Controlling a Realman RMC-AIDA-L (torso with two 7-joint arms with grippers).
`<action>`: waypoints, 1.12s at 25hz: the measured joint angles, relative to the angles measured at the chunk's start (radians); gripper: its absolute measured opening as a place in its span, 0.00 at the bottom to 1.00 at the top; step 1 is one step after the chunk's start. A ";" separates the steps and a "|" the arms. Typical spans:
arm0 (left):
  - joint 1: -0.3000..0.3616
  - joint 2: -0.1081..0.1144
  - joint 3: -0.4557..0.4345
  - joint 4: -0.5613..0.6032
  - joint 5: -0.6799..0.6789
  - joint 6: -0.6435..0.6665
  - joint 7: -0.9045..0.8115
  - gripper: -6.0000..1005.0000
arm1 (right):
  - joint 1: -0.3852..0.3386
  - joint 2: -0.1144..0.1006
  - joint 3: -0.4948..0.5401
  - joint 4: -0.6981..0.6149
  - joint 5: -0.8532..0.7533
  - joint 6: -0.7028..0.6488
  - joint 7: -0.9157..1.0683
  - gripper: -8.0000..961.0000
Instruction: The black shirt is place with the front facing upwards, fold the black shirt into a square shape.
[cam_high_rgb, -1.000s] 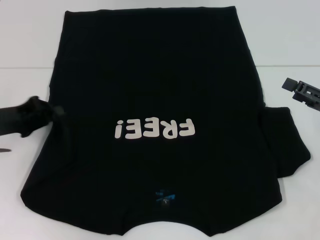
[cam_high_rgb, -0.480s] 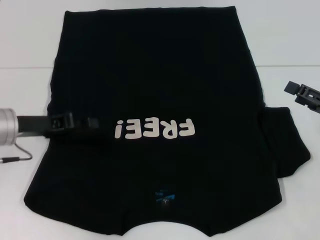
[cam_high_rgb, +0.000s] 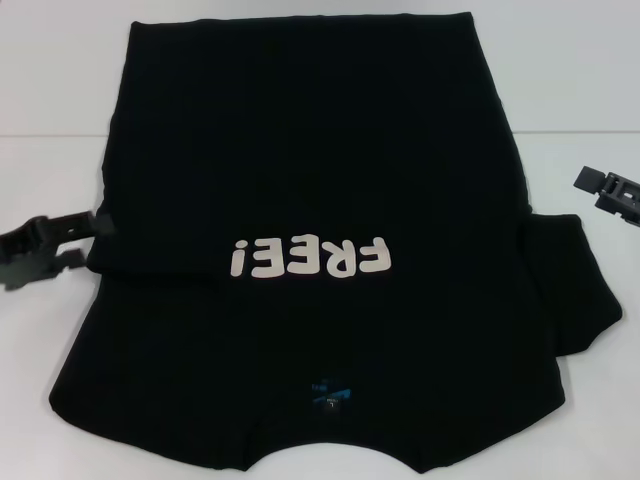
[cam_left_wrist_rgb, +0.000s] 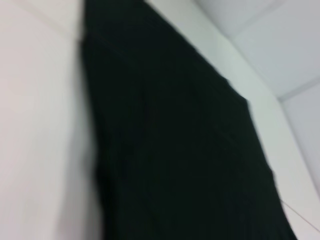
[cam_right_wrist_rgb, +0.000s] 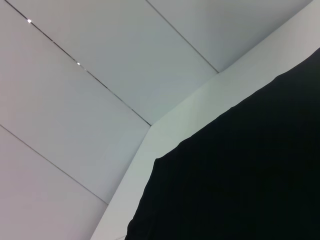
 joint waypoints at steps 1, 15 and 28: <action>0.003 0.003 0.000 -0.013 0.003 -0.022 -0.014 0.56 | 0.000 0.000 0.001 0.000 0.000 -0.001 0.000 0.84; -0.043 -0.010 0.014 -0.144 0.012 -0.246 -0.008 0.81 | 0.000 0.005 0.002 0.006 0.000 0.005 -0.004 0.83; -0.020 0.020 -0.104 -0.123 -0.138 0.116 0.259 0.81 | 0.000 0.001 0.017 0.007 0.003 -0.022 -0.087 0.83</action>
